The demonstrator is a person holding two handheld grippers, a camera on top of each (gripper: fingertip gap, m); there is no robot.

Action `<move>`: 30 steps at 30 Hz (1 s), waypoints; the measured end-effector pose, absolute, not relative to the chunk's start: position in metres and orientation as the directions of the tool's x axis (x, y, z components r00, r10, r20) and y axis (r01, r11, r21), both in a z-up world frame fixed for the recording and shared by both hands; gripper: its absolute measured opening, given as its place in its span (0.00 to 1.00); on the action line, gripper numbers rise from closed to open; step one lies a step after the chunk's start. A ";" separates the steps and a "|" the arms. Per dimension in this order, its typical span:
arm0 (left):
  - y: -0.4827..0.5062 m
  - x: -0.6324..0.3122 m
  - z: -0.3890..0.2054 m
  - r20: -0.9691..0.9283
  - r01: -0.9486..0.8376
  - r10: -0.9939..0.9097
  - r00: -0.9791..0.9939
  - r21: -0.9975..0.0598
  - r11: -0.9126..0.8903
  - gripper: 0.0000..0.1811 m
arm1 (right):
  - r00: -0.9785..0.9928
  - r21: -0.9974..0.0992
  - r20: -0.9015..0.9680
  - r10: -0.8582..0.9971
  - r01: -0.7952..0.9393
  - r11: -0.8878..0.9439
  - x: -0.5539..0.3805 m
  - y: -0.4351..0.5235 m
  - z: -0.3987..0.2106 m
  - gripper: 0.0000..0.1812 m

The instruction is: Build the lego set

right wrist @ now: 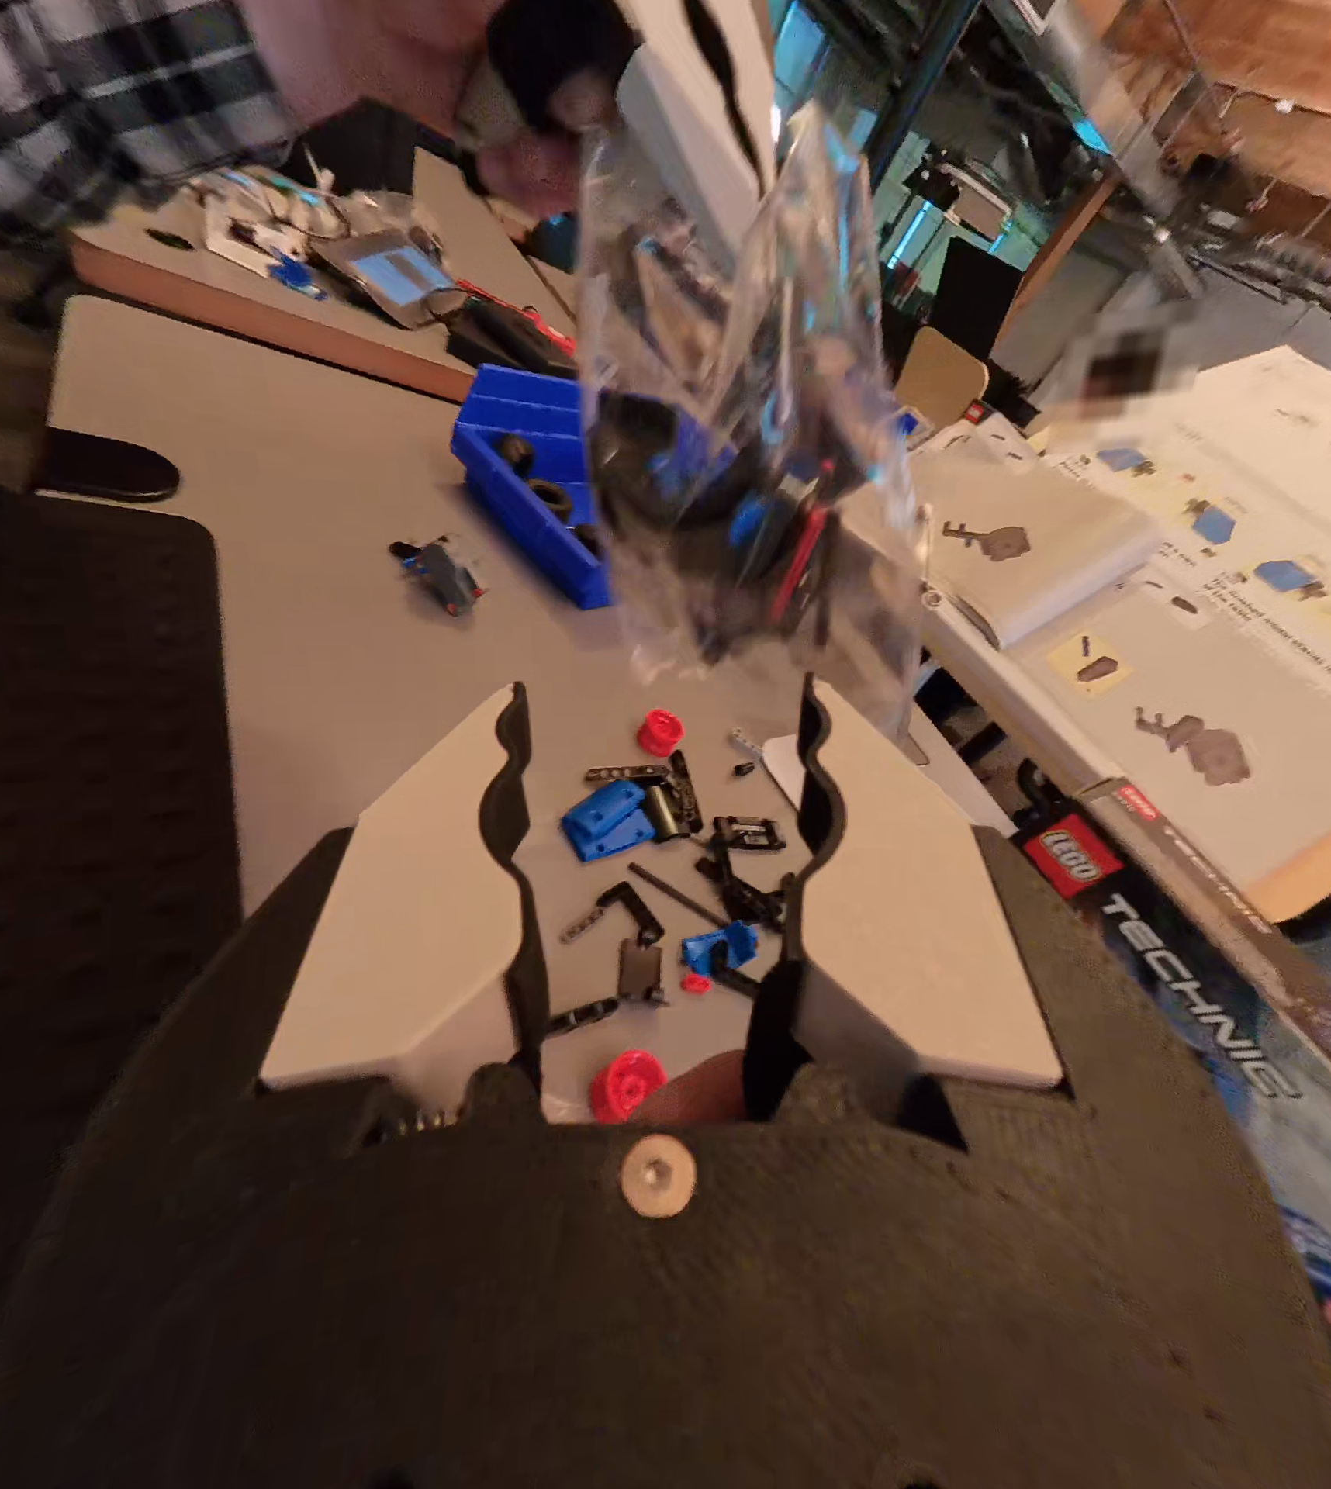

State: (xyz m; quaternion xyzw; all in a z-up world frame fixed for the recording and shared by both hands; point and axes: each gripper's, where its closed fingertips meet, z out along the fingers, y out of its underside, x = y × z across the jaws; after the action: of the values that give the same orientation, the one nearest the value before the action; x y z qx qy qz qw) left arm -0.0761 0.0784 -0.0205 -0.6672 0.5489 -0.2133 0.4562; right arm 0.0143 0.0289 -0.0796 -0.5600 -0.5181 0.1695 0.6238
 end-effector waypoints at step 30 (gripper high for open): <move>0.098 -0.028 -0.034 -0.288 -0.274 -0.888 0.359 -0.942 0.195 0.02 | 0.475 -0.973 -0.189 0.859 0.027 -0.229 0.018 0.107 -0.051 0.00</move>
State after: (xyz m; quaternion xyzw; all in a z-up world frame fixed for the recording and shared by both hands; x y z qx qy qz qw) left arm -0.0282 0.0982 -0.0340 -0.5782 0.5022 -0.2614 0.5875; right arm 0.0178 0.1068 -0.0508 -0.6773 -0.3271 0.3944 0.5279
